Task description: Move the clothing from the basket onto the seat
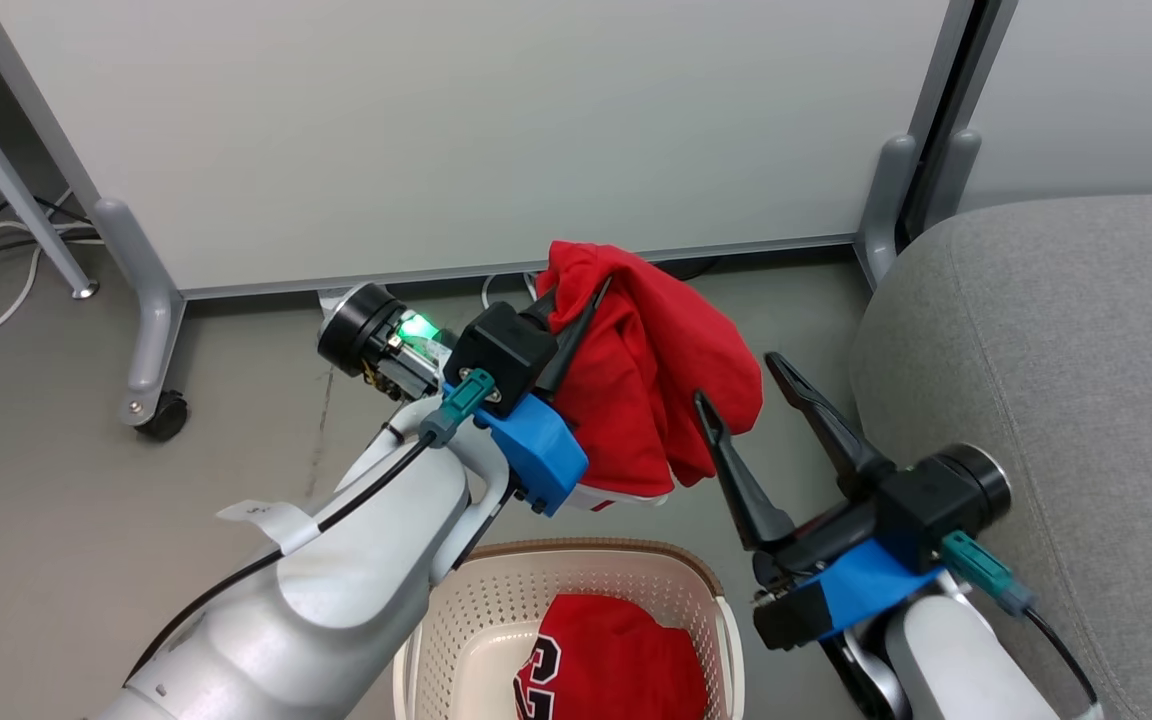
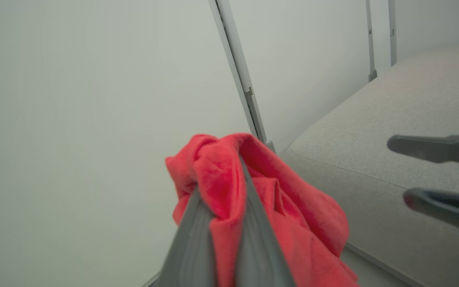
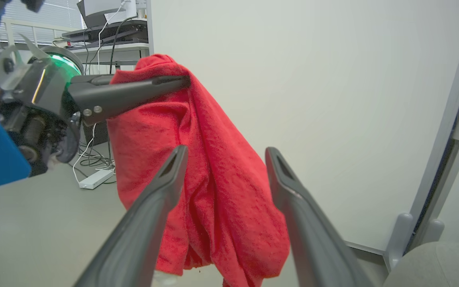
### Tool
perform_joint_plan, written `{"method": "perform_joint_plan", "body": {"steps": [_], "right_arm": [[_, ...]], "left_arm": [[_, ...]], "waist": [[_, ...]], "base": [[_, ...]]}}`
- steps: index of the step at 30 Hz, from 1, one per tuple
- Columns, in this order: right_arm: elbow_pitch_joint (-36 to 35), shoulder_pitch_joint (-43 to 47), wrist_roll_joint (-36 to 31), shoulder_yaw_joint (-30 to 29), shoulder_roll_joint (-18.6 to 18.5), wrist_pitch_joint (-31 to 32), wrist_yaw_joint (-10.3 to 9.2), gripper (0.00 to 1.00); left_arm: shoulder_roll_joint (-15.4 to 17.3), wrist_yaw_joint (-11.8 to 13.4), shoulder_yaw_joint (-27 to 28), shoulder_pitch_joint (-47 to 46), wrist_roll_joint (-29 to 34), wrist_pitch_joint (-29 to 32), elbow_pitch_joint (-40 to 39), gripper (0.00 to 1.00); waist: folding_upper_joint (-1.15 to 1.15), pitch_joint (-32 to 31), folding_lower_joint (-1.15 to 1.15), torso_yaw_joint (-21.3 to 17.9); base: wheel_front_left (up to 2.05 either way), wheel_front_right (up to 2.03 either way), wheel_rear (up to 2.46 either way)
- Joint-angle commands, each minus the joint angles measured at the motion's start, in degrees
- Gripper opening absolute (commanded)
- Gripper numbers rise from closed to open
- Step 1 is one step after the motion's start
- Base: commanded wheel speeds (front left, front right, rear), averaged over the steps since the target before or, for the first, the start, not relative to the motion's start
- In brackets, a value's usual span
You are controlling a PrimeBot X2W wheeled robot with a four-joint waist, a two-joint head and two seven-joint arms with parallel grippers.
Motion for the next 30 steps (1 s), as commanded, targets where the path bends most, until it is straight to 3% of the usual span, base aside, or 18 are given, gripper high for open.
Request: {"method": "perform_joint_plan", "body": {"steps": [1, 8, 19, 20, 21, 22, 30], "right_arm": [[1.0, -2.3, 0.5, 1.5, -0.4, -0.1, 0.03, 1.0], [7.7, -8.9, 1.1, 7.2, -0.1, -0.1, 0.03, 1.0], [17.4, -15.8, 3.1, 11.3, 0.8, -0.1, 0.03, 1.0], [18.2, -16.3, 3.7, 11.4, 0.8, -0.1, 0.03, 0.8], [18.7, -16.8, 4.3, 11.5, 0.8, -0.1, 0.03, 0.3], [18.9, -17.1, 5.0, 11.8, 0.9, -0.1, 0.03, 0.0], [18.8, -17.6, 6.9, 13.1, 0.9, -0.1, 0.03, 0.0]], "left_arm": [[-0.2, 0.2, -0.1, -1.3, -0.2, 0.0, -0.3, 0.0], [-1.2, 0.0, -0.5, -2.6, -0.1, -0.5, -0.2, 0.0], [-3.1, -0.7, -1.1, -4.2, -0.4, -1.2, 0.9, 0.0], [-3.3, -0.8, -1.1, -4.2, -0.4, -1.4, 1.0, 0.0], [-3.5, -0.9, -1.2, -4.3, -0.5, -1.5, 1.2, 0.0], [-3.7, -1.0, -1.3, -4.3, -0.5, -1.5, 1.3, 0.0], [-4.2, -1.3, -1.4, -4.6, -1.0, -2.1, 2.4, 0.0]], "waist": [[0.0, 0.7, 0.0, 0.4], [0.0, 2.4, 0.0, 1.3], [0.0, 4.2, 0.0, 2.6], [0.0, 4.2, 0.0, 2.7], [0.0, 4.3, 0.0, 2.7], [0.0, 4.3, 0.0, 2.8], [0.0, 4.4, 0.0, 2.8]], "base": [[0.0, 0.0, 0.0], [0.0, 0.0, 0.0], [0.0, 0.0, 0.0], [0.0, 0.0, 0.0], [0.0, 0.0, 0.0], [0.0, 0.0, 0.0], [0.0, 0.0, 0.0]]}}
